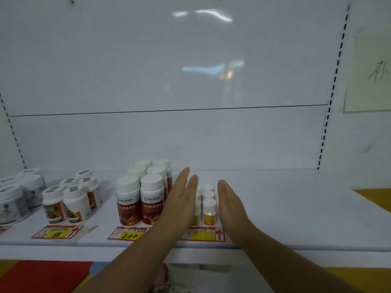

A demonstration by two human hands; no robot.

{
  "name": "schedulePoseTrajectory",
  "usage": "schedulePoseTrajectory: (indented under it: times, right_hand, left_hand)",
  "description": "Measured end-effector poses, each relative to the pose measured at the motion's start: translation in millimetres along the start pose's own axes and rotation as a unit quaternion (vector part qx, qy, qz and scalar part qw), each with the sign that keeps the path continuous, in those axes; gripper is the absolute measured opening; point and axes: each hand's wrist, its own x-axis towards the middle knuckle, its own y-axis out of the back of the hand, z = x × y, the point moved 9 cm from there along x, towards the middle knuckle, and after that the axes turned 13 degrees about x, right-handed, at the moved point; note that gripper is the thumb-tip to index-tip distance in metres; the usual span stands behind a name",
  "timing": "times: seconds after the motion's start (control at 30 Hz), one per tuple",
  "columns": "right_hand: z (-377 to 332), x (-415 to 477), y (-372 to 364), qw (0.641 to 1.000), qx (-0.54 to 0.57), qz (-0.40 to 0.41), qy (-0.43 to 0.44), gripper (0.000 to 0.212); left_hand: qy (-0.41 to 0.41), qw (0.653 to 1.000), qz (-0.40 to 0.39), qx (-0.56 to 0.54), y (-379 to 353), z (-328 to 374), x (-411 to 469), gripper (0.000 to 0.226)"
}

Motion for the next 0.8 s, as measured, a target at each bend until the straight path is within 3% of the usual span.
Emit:
schedulePoseTrajectory:
  times: [0.07,0.23,0.43,0.8]
  right_hand:
    - [-1,-9,2,1.0,-0.03,0.005,-0.007,0.06]
    - [-8,-31,-7,0.991,-0.135,0.011,0.007,0.068]
    - [-23,-48,-13,0.984,-0.174,0.02,0.039,0.045]
    - [-17,-43,-18,0.972,-0.227,0.015,0.049,0.05]
  left_hand:
    - [0.005,1.0,-0.025,0.017,-2,-14,-2,0.055]
    - [-0.005,0.992,-0.097,0.085,-9,-33,-15,0.067]
    - [-0.067,0.989,-0.098,0.093,-11,-36,-22,0.06]
    - [-0.081,0.984,-0.088,0.13,-21,-49,-14,0.062]
